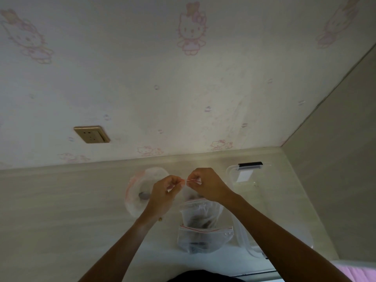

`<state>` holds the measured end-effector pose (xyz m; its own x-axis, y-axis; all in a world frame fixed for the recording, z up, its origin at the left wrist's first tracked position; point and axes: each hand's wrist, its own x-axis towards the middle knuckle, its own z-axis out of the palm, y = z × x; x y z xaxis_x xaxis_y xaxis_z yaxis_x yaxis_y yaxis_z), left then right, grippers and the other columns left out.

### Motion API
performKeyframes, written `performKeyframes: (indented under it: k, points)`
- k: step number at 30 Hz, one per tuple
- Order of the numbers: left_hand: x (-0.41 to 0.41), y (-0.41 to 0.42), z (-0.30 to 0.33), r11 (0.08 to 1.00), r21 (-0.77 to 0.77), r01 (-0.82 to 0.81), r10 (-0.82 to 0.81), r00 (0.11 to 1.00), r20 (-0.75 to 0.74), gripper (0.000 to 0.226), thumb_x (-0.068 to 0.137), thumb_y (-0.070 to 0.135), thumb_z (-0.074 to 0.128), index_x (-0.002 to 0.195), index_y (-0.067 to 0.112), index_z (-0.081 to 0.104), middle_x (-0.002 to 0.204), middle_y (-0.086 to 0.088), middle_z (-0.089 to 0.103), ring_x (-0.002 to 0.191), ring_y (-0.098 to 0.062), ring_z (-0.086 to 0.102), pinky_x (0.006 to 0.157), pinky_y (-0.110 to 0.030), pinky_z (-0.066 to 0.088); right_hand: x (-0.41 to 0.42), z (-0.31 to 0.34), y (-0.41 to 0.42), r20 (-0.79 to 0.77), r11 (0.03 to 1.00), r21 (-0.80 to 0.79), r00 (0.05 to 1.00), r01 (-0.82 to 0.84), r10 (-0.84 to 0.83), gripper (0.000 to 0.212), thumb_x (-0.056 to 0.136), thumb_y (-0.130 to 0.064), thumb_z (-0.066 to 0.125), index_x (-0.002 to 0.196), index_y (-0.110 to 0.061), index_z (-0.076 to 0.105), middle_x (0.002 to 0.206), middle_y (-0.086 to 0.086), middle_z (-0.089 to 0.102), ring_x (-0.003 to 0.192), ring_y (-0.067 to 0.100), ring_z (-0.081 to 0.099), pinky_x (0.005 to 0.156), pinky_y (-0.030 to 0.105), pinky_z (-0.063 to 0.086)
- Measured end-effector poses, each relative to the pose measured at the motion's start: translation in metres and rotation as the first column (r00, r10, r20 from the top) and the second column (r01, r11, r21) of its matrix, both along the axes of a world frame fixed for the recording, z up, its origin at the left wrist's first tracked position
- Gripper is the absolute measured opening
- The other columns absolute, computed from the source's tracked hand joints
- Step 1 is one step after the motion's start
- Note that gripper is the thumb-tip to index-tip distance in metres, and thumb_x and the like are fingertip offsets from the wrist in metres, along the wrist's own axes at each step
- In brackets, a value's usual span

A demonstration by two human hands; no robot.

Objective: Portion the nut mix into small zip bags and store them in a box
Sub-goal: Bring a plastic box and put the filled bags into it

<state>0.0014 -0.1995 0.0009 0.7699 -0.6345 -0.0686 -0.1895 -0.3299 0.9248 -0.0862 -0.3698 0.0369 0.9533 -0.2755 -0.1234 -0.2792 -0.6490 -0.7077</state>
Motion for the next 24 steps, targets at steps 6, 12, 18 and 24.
performKeyframes:
  k: [6, 12, 18, 24]
  points:
    - [0.003, -0.002, -0.004, 0.999, 0.012, 0.033, -0.033, 0.999, -0.025, 0.015, 0.094, 0.017, 0.075, 0.091, 0.032, 0.075, 0.09, 0.02, 0.077, 0.087, -0.003, 0.073, 0.084, -0.017, 0.056, 0.0, -0.002, 0.002, -0.007, 1.0, -0.023, 1.0, -0.005, 0.005, 0.019, 0.098, -0.027, 0.067, 0.103, -0.012, 0.077, 0.103, 0.003, 0.074, 0.092, 0.015, 0.065, 0.091, 0.029, 0.054]
    - [0.003, -0.001, -0.003, 1.0, 0.004, 0.01, -0.01, 1.0, -0.005, 0.022, 0.093, 0.016, 0.076, 0.086, 0.036, 0.074, 0.087, 0.024, 0.076, 0.085, 0.001, 0.072, 0.079, -0.01, 0.052, -0.008, -0.001, -0.01, -0.041, 0.999, 0.044, 0.999, 0.0, 0.002, 0.021, 0.097, -0.029, 0.069, 0.102, -0.011, 0.078, 0.102, 0.003, 0.075, 0.09, 0.016, 0.066, 0.088, 0.029, 0.053]
    - [0.0, -0.005, -0.005, 0.998, 0.041, 0.045, -0.042, 0.997, -0.07, 0.008, 0.096, 0.022, 0.074, 0.094, 0.03, 0.072, 0.091, 0.025, 0.075, 0.086, 0.006, 0.068, 0.076, -0.01, 0.05, -0.015, -0.001, -0.015, 0.008, 0.998, 0.053, 1.0, 0.026, -0.026, 0.013, 0.092, -0.019, 0.074, 0.095, -0.01, 0.082, 0.095, 0.008, 0.078, 0.083, 0.02, 0.071, 0.083, 0.031, 0.056]
    - [0.0, -0.015, 0.001, 0.995, 0.071, 0.073, -0.075, 0.997, 0.036, 0.019, 0.094, 0.024, 0.075, 0.086, 0.04, 0.072, 0.085, 0.032, 0.073, 0.086, 0.006, 0.069, 0.077, -0.009, 0.047, -0.013, 0.0, -0.013, -0.011, 1.0, 0.02, 1.0, 0.007, -0.007, 0.019, 0.095, -0.027, 0.072, 0.102, -0.013, 0.082, 0.102, 0.005, 0.078, 0.091, 0.019, 0.07, 0.091, 0.035, 0.055]
